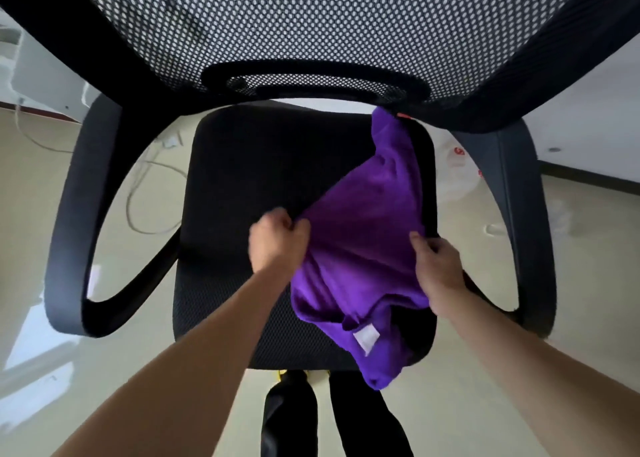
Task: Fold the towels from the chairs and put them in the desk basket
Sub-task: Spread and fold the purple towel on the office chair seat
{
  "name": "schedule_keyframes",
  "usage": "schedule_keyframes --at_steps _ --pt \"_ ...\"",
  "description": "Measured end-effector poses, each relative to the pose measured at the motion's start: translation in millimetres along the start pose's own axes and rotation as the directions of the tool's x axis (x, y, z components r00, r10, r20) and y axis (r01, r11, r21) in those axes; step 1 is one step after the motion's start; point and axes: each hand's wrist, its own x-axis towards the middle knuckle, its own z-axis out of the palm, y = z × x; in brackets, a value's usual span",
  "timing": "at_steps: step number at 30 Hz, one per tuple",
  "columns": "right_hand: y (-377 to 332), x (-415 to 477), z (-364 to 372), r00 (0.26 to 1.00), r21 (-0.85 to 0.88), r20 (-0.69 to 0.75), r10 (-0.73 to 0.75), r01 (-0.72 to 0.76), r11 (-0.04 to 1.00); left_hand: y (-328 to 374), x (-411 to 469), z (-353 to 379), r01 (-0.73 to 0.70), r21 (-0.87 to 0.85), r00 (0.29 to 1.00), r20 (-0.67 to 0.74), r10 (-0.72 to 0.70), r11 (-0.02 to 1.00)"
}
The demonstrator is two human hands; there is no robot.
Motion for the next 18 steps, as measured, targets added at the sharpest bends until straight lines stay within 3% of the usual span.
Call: schedule_keyframes --at_steps 2,4,7,10,12,14,16,18 --pt "-1 -26 13 0.994 0.051 0.103 -0.031 0.025 0.998 -6 3 -27 -0.120 -0.077 0.977 -0.187 0.104 0.990" --pt "7 -48 28 0.972 -0.016 0.228 -0.048 0.053 0.998 -16 3 -46 -0.154 -0.058 0.957 -0.258 0.135 0.986" --pt "20 -62 32 0.913 -0.318 0.399 0.087 0.049 0.947 -42 3 -52 -0.096 0.073 0.984 -0.143 0.106 0.993" --pt "4 -46 15 0.917 -0.409 0.381 0.116 0.054 0.911 -54 2 -39 -0.074 0.073 0.997 0.024 0.073 0.995" --pt "-23 -26 6 0.977 -0.294 0.214 0.016 0.049 0.955 -47 2 -25 -0.117 0.081 0.987 0.118 0.107 0.990" --pt "-55 1 5 0.995 -0.047 0.097 -0.006 0.010 0.999 -34 2 -11 -0.203 0.163 0.965 0.200 0.169 0.966" --pt "-84 22 13 0.987 0.110 0.147 0.072 -0.089 0.990 -25 -2 -3 -0.222 0.185 0.948 0.269 0.168 0.957" --pt "-101 31 22 0.955 0.197 0.280 0.104 -0.163 0.967 -20 -8 -7 -0.217 0.115 0.960 0.208 0.190 0.969"
